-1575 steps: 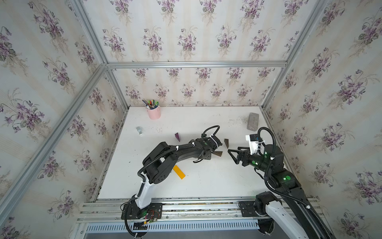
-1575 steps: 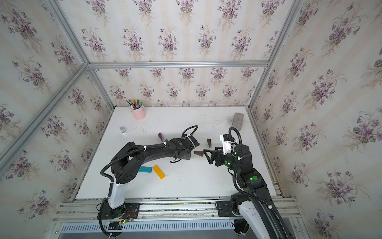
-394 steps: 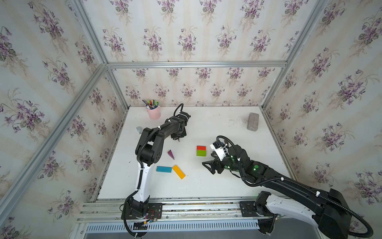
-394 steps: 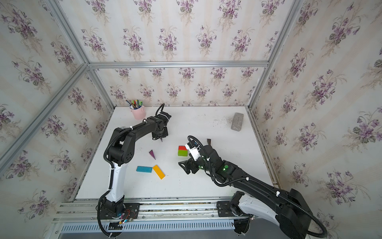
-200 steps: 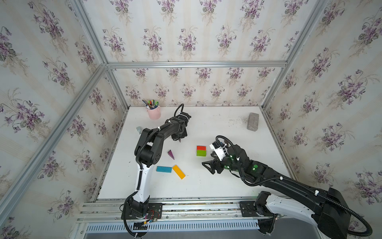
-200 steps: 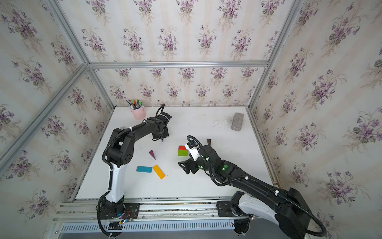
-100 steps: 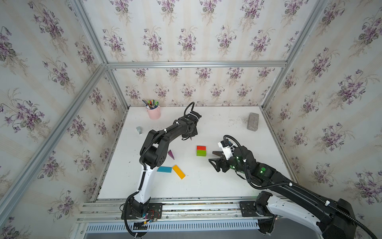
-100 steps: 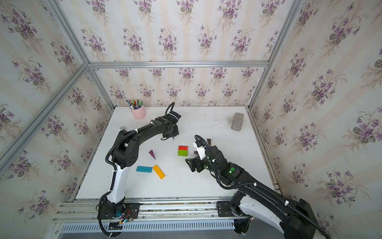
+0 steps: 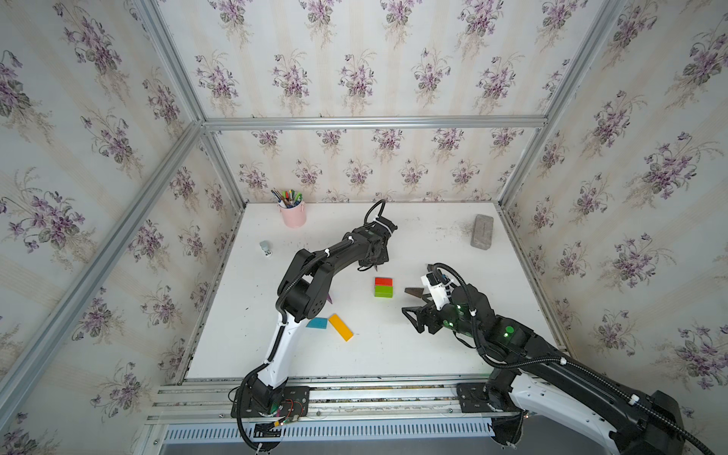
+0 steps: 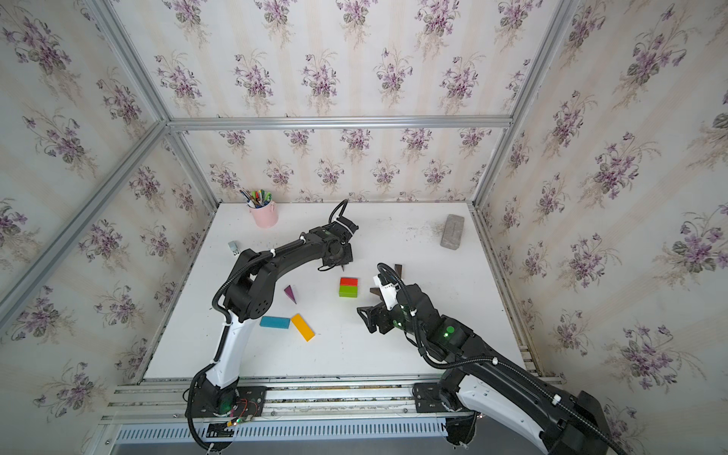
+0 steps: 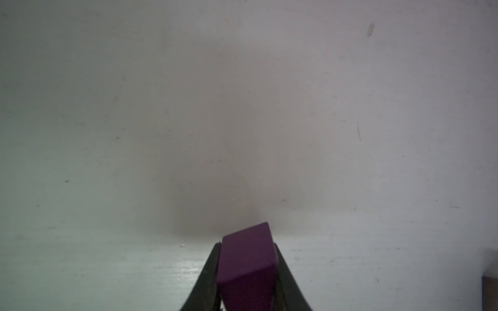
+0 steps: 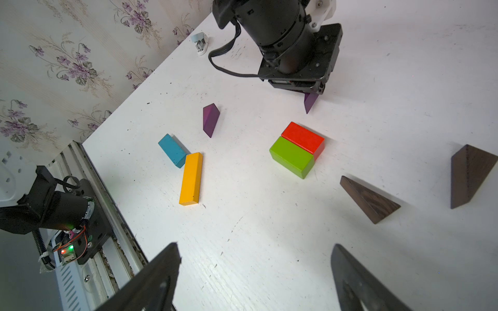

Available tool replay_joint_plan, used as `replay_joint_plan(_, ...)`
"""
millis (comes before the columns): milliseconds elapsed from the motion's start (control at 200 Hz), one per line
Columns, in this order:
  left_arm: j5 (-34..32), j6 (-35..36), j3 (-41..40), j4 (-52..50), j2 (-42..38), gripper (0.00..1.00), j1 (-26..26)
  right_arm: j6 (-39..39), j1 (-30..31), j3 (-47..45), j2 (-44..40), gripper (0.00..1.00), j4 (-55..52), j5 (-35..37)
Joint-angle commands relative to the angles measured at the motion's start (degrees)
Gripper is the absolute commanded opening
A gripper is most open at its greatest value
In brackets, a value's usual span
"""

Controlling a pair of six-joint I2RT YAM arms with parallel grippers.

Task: Assemble a small pinwheel with building blocks
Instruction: Assemble the building block at the center of the board.

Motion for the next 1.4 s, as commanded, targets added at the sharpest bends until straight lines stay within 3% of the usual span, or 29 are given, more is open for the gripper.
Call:
replay_joint_plan(0, -1.66, -0.13, -0.21, -0.69, 0.33, 0.16, -0.29, 0.23, 0.01, -0.01, -0.07, 0.88, 0.51, -0.21)
replay_joint_plan(1394, -1.92, 1.00, -1.41, -1.36, 0.69, 0.16, -0.63, -0.04, 0.01, -0.09, 0.03, 0.88, 0.84, -0.60)
